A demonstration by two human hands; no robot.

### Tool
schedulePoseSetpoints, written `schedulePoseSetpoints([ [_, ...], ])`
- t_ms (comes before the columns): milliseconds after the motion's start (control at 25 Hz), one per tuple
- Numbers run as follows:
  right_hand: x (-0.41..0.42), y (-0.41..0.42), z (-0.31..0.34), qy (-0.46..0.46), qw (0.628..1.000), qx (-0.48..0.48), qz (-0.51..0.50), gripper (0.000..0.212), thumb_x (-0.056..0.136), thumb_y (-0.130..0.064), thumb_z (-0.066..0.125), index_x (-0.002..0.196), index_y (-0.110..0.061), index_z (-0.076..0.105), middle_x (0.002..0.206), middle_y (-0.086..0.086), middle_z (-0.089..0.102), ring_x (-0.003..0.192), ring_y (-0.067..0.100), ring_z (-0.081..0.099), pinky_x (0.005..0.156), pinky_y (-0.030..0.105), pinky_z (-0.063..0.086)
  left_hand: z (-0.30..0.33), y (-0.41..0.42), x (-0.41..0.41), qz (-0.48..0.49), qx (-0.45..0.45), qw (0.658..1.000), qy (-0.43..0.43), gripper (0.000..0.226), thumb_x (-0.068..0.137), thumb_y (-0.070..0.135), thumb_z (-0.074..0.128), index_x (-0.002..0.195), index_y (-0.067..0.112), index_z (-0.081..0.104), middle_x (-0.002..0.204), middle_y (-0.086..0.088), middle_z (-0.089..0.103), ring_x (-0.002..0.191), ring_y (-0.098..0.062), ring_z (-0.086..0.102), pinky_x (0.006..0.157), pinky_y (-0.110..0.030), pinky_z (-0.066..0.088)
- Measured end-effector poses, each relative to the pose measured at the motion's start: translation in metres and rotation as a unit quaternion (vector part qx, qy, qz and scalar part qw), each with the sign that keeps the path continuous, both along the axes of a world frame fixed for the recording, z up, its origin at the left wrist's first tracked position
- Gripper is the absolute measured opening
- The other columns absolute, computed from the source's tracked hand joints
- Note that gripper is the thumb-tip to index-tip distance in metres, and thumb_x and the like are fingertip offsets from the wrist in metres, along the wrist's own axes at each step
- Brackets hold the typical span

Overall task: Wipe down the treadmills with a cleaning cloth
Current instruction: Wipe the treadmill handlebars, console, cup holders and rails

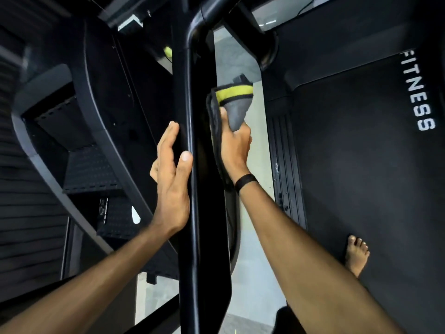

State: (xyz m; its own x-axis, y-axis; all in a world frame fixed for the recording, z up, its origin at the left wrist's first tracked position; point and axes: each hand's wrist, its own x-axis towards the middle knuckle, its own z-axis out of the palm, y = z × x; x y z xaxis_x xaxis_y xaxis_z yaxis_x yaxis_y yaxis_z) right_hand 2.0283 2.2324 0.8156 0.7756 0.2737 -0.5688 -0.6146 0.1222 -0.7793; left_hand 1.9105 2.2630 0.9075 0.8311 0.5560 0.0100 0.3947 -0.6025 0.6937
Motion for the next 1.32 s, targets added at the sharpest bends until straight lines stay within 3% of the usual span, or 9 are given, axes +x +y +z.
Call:
schedulePoseSetpoints([
  [160,-0.043,-0.018,-0.032,0.174,0.982,0.056,0.043,0.04,0.102,-0.004,0.048,0.065,-0.018,0.039,0.066,0.001,0.041,0.063,0.015,0.04,0.063,0.029,0.033,0.007,-0.005,0.002,0.014,0.001,1.0,0.005,0.054,0.101,0.032,0.037,0.154,0.025,0.027,0.162,0.002,0.03,0.146,-0.016,0.032,0.12,-0.055,0.018],
  [240,-0.084,-0.044,-0.021,0.145,0.988,0.017,0.058,0.034,0.099,-0.032,0.058,0.069,-0.021,0.047,0.067,0.0,0.049,0.066,0.018,0.045,0.067,0.033,0.038,0.007,-0.008,0.003,0.013,0.02,1.0,0.019,0.051,0.102,0.032,0.035,0.152,0.031,0.026,0.163,0.007,0.028,0.145,-0.005,0.029,0.122,-0.047,0.014],
  [320,-0.11,-0.064,0.009,-0.01,0.997,-0.058,0.048,0.044,0.089,-0.065,0.054,0.08,-0.022,0.058,0.073,-0.003,0.062,0.069,0.015,0.053,0.064,0.033,0.045,0.008,-0.009,0.004,0.005,0.044,0.999,0.029,0.049,0.101,0.034,0.036,0.149,0.033,0.026,0.162,0.007,0.029,0.144,-0.003,0.029,0.12,-0.04,0.015],
  [480,-0.06,-0.043,0.055,-0.153,0.987,-0.043,0.006,0.061,0.087,-0.068,0.048,0.119,-0.019,0.064,0.112,0.002,0.072,0.104,0.021,0.066,0.084,0.035,0.053,0.029,0.011,0.022,0.014,0.067,0.997,0.037,0.033,0.091,0.044,0.04,0.123,0.042,0.047,0.131,0.015,0.054,0.127,-0.007,0.046,0.113,-0.031,0.026],
  [600,0.015,-0.005,0.052,-0.137,0.988,-0.05,0.045,0.061,0.086,-0.072,0.048,0.112,-0.02,0.065,0.108,0.005,0.072,0.105,0.031,0.064,0.085,0.041,0.053,0.038,0.038,0.068,0.03,0.108,0.993,0.041,0.031,0.095,0.051,0.036,0.122,0.041,0.049,0.122,0.025,0.047,0.115,0.007,0.042,0.105,-0.014,0.015],
  [840,0.034,-0.005,0.005,0.045,0.994,0.06,0.077,0.037,0.096,-0.054,0.058,0.086,-0.019,0.063,0.081,0.004,0.062,0.084,0.023,0.057,0.075,0.041,0.046,0.012,0.043,0.131,0.06,0.045,0.996,0.041,0.048,0.105,0.038,0.034,0.153,0.034,0.031,0.156,0.015,0.034,0.131,0.007,0.034,0.113,-0.028,0.011],
  [1040,-0.011,-0.008,0.044,-0.184,0.982,0.037,0.027,0.069,0.088,-0.069,0.044,0.137,-0.022,0.055,0.135,-0.001,0.061,0.123,0.01,0.058,0.097,0.025,0.048,0.012,0.047,0.128,0.069,0.015,0.997,0.015,0.048,0.101,0.037,0.034,0.148,0.03,0.037,0.153,0.011,0.041,0.138,-0.003,0.038,0.121,-0.042,0.021],
  [1200,0.083,0.035,0.044,-0.161,0.986,0.011,0.038,0.061,0.093,-0.064,0.05,0.135,-0.02,0.055,0.129,0.003,0.064,0.121,0.02,0.059,0.1,0.036,0.048,0.011,0.047,0.127,0.078,0.015,0.997,-0.004,0.049,0.103,0.046,0.031,0.148,0.029,0.041,0.149,0.012,0.047,0.138,-0.007,0.042,0.12,-0.05,0.024],
  [1320,0.098,0.046,0.029,-0.138,0.989,0.048,0.029,0.063,0.092,-0.065,0.053,0.134,-0.02,0.056,0.127,0.0,0.066,0.122,0.018,0.058,0.098,0.026,0.044,0.011,0.047,0.131,0.077,0.035,0.996,0.015,0.05,0.103,0.043,0.033,0.15,0.028,0.038,0.151,0.013,0.045,0.139,-0.006,0.041,0.12,-0.051,0.022],
])
